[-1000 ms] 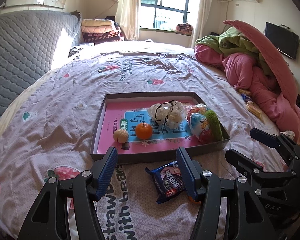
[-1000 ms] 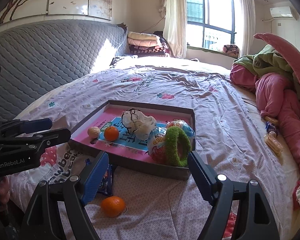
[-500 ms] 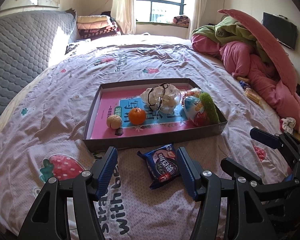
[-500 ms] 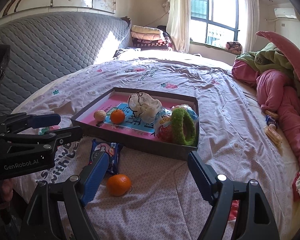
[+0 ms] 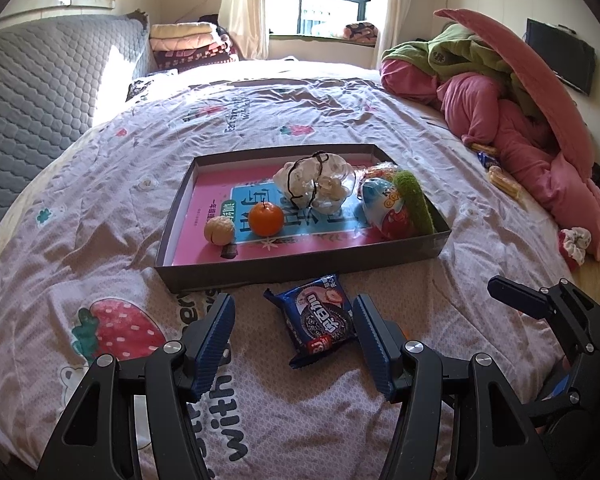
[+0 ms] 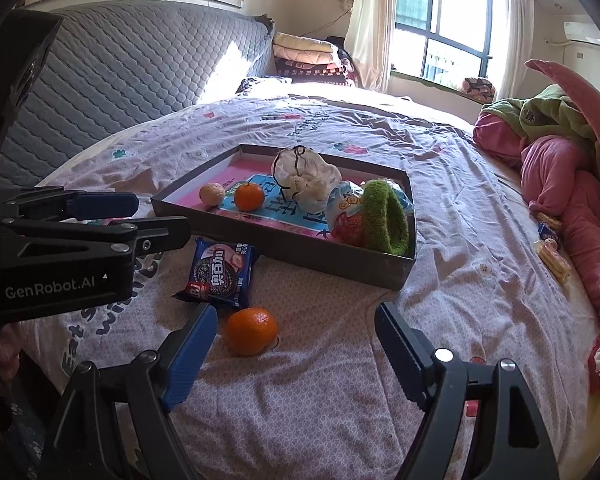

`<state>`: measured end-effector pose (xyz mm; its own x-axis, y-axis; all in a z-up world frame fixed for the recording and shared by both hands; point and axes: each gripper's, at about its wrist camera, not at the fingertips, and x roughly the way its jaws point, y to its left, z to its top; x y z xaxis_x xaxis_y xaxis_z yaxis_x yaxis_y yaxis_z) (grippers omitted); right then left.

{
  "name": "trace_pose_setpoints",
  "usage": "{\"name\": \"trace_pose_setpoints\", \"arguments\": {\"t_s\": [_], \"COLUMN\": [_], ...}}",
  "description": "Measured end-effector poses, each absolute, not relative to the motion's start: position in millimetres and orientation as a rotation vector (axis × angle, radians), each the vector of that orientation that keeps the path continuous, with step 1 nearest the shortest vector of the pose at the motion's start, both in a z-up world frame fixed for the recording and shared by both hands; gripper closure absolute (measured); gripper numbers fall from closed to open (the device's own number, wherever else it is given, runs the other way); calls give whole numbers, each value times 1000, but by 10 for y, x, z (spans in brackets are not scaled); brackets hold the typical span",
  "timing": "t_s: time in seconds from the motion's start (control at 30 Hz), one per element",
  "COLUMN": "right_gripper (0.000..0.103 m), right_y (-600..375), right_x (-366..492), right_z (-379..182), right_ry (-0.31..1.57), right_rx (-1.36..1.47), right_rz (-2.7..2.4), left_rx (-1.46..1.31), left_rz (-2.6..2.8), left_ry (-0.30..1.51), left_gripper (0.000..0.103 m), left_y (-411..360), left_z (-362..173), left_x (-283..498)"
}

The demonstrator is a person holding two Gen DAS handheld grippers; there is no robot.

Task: Organize objects
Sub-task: 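Withdraw both open grippers up and away from the tray, then move the left gripper toward the blue snack packet while the right approaches the second orange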

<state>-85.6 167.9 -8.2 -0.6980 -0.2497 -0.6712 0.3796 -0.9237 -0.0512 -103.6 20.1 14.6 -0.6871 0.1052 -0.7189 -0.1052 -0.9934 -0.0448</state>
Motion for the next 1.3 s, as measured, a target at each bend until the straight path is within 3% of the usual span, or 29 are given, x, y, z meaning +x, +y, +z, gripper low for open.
{"name": "trace_pose_setpoints", "arguments": {"t_s": [1.3], "right_gripper": [23], "right_y": [1448], "right_x": [-1051], "right_z": [-529], "right_ry": [337], "right_rx": [1113], "right_rz": [-2503], "left_rx": [-1354], "left_rz": [2701], "left_ry": [-43], "left_gripper": [40], "left_y": [392], "left_z": [-429], "left_x": [-1527]}}
